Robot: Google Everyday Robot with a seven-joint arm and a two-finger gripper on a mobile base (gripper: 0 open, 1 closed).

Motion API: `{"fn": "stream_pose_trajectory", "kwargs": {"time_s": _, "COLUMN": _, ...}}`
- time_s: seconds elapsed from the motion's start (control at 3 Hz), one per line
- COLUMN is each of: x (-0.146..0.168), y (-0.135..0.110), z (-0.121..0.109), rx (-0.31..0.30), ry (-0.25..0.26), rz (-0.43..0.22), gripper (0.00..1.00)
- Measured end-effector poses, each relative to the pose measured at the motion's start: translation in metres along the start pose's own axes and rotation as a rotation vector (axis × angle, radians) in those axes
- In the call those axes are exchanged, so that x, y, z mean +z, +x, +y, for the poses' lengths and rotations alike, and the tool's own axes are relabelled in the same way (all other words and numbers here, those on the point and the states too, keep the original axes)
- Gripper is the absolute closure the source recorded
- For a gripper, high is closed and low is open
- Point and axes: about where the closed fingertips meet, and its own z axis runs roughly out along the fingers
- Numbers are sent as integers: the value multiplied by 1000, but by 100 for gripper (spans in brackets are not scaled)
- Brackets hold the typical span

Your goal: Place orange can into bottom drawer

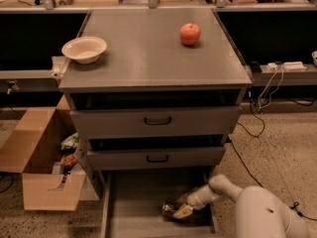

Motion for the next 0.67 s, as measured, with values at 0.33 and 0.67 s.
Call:
{"fn": "stream_pose_trajectory", "kwargs": {"time_s": 0.33, "x": 5, "y": -6, "z": -7, "rx": -13, "ry": -13, "rz": -14, "gripper": 6}}
{"fn": "stream_pose_trajectory", "kwargs": {"time_s": 0.67, "x": -6, "y": -34, "z": 4, "rx": -84, "ry": -49, "rz": -84, "gripper": 0}}
